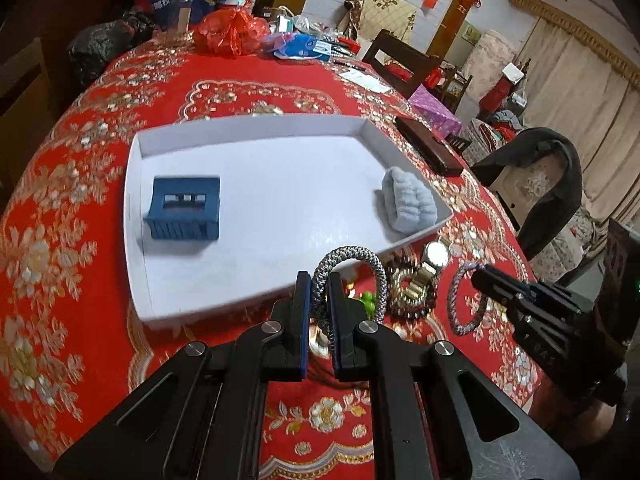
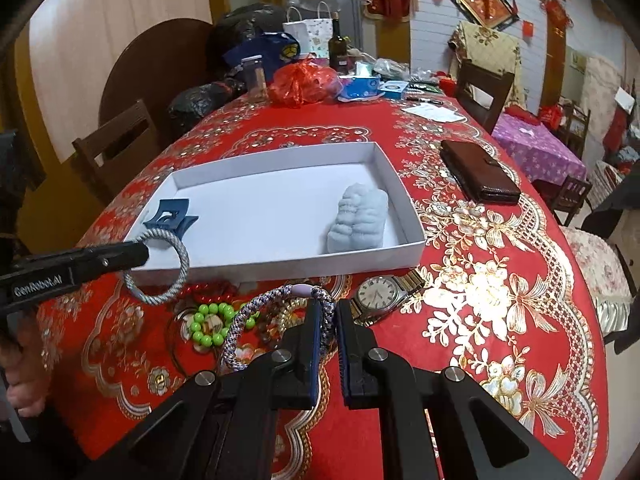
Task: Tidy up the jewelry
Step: 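Carry the bangle in the left gripper while the right carries the bracelet into the tray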
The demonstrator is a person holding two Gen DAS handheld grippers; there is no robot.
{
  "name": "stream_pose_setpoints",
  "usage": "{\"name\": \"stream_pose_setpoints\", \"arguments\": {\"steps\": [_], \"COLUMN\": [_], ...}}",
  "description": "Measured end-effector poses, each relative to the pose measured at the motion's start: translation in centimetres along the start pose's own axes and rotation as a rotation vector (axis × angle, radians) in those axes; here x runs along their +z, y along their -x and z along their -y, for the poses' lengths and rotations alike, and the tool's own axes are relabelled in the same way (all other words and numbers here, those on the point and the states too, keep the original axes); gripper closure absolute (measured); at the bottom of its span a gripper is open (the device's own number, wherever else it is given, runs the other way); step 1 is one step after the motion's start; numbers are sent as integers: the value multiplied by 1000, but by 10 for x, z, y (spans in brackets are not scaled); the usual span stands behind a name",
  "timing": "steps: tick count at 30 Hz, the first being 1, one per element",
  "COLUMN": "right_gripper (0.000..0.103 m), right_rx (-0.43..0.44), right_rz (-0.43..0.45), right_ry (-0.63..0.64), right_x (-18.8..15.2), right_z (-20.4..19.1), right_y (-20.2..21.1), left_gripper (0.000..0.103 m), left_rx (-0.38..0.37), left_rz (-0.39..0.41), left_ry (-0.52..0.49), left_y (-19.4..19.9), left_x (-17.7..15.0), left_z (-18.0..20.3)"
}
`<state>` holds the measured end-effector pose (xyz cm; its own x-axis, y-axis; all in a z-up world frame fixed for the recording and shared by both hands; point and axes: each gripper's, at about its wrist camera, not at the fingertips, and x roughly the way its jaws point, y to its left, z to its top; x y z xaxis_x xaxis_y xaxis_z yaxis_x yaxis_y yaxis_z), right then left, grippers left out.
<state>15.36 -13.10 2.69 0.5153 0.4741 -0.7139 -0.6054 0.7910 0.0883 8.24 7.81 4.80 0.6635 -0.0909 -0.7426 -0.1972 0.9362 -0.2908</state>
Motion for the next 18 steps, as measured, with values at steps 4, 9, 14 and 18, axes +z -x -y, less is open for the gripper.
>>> {"name": "stream_pose_setpoints", "arguments": {"steps": [4,9,14,18], "right_gripper": [96,96,96,96], "right_rx": [8,16,25,42], "right_rz": [16,41,50,39], "right_ry": [-6,-22,-16,-16], "right_x": [8,23,47,68], "right_z": [-1,1,-2,-9], "right_y": [0,-3,-21,-48], "left_gripper": [97,97,97,97], "left_rx": [-3,1,8,30], "left_rz": [0,6,30,28], "left_ry": [-2,-36,-61,-33], "left_y": [1,-2,-14,-40], "left_x": [14,36,64,80], "left_z": [-4,-8,-16,-29]}}
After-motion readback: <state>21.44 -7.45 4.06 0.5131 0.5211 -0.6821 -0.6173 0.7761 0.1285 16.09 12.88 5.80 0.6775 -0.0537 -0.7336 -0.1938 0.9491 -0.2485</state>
